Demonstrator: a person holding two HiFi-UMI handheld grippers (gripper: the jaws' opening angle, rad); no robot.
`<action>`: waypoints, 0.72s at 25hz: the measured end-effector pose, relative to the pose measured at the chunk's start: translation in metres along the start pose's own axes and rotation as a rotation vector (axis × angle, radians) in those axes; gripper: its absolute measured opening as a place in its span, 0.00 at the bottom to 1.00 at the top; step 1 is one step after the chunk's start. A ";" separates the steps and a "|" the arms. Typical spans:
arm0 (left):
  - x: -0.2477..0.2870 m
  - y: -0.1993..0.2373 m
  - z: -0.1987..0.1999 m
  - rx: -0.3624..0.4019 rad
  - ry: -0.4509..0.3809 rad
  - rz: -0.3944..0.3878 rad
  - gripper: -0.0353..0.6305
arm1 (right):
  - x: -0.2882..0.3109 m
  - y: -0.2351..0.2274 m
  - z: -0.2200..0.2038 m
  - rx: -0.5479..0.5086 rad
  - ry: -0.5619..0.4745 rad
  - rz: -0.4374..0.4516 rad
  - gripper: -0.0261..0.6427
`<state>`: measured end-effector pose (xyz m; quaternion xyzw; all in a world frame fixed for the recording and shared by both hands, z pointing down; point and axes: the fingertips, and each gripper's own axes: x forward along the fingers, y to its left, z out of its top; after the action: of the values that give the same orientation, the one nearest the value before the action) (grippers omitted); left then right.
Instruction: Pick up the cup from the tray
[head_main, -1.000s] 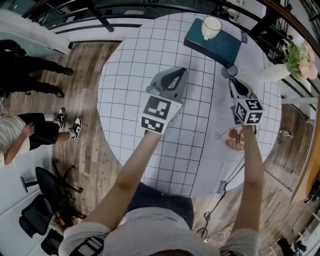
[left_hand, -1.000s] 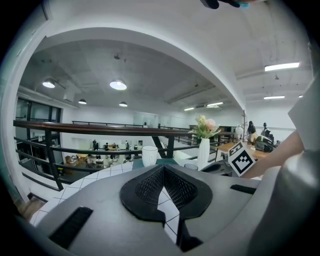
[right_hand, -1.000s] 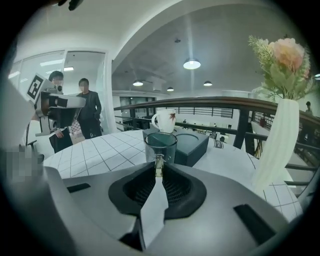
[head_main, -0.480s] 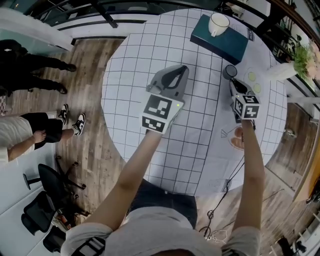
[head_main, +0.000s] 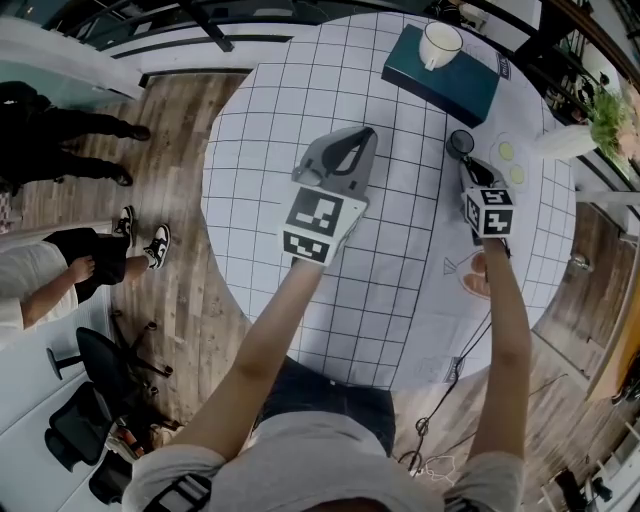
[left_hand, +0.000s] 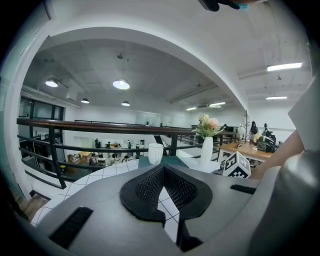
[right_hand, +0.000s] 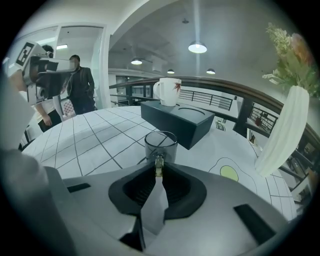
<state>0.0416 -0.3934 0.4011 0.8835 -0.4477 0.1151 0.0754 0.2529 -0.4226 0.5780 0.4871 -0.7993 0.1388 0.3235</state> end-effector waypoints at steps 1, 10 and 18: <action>0.000 0.000 0.001 -0.001 -0.003 0.000 0.06 | 0.000 0.000 -0.001 -0.003 0.002 -0.001 0.10; 0.002 -0.002 0.000 -0.005 -0.004 -0.005 0.06 | 0.004 0.000 -0.010 0.021 0.005 -0.010 0.10; 0.001 -0.001 0.002 -0.009 -0.021 0.017 0.06 | -0.011 -0.004 0.003 0.100 -0.107 -0.041 0.17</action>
<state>0.0436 -0.3941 0.3997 0.8805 -0.4566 0.1043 0.0735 0.2585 -0.4183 0.5686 0.5256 -0.7974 0.1454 0.2583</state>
